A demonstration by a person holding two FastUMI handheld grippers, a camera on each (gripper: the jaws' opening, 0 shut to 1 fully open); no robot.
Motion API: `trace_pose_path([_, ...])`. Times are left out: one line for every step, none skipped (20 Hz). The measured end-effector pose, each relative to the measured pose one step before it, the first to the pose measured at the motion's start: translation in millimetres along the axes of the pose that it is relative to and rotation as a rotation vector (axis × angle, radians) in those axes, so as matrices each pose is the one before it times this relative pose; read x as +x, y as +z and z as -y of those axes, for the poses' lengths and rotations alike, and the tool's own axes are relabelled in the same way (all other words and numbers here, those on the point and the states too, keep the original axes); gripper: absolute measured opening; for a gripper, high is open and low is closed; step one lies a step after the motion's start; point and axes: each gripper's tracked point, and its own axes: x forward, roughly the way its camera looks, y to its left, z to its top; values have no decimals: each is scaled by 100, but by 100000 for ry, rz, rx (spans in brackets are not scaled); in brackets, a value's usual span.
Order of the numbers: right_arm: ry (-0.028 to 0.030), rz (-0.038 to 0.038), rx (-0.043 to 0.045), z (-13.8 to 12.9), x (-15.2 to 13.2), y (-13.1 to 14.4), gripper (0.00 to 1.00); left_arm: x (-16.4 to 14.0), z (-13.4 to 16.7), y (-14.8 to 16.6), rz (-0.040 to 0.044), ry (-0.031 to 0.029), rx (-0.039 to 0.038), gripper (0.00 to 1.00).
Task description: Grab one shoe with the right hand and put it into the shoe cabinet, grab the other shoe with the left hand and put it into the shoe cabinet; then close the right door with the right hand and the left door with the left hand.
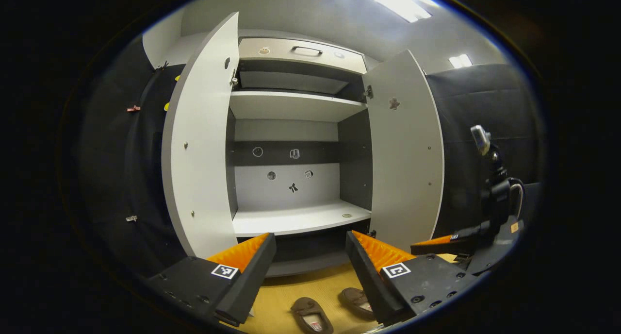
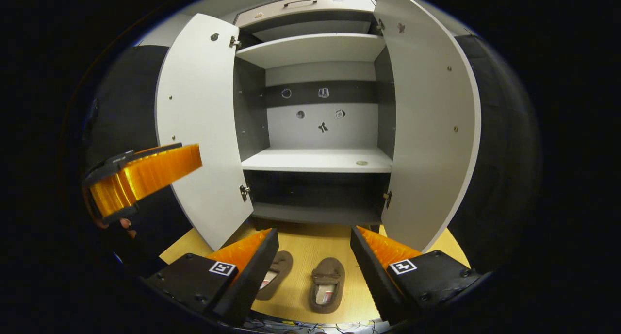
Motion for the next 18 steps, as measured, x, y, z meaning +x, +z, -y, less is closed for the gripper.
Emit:
trace_pose_path([-29,-2619,710,-156,442,-1321,99,165,-599,-385,-202,352,-139,92])
trace_pose_path([83,-1903,1017,-174,479,-1223,99,39,-526,-31,12,418,186,92])
trace_pose_path([259,-2286,1234,-198,460,-1224,99,-103,-447,-124,114,498,490,92])
trace_pose_path([427,-2738,1061,-228,575,-1424,99,-84,-408,29,369,592,652,92])
trace_pose_path([186,-2959,690,-134,553,-1478,99,-85,-373,-126,236,493,652,92])
trace_pose_path([114,-2913,626,-72,697,-1477,99,-49,-276,-13,129,330,482,92])
trace_pose_path([449,-2636,966,-99,668,-1384,99,-53,-213,-145,-51,-51,301,92])
trace_pose_path([0,-2496,760,33,689,-1411,99,-66,-171,-80,-26,-16,163,92])
trace_pose_path([-516,-2328,474,108,818,-1306,98,-22,-176,-50,448,49,-59,92])
trace_pose_path([-134,-2085,355,32,773,-1141,97,-62,-114,13,537,-4,-272,92])
trace_pose_path([-584,-1934,196,287,700,-1252,95,-51,-56,-1,535,-160,-481,92])
trace_pose_path([-432,-1823,43,185,932,-1164,93,-42,65,-38,170,-282,-496,92])
trace_pose_path([-725,-2103,-282,407,923,-1315,93,42,-28,-91,192,-224,-360,92])
trace_pose_path([-862,-2564,-241,351,1158,-1224,93,79,-5,-71,107,-122,-90,92])
trace_pose_path([-1110,-2147,-1,395,1045,-1004,93,146,-52,-252,-136,-71,146,92])
trace_pose_path([-288,-1732,564,206,956,-860,89,23,-15,-174,-384,96,337,92])
trace_pose_path([-319,-1399,716,223,902,-729,85,41,4,-310,-538,97,403,92])
trace_pose_path([-279,-1590,772,272,995,-656,82,90,33,-315,-619,-50,461,92])
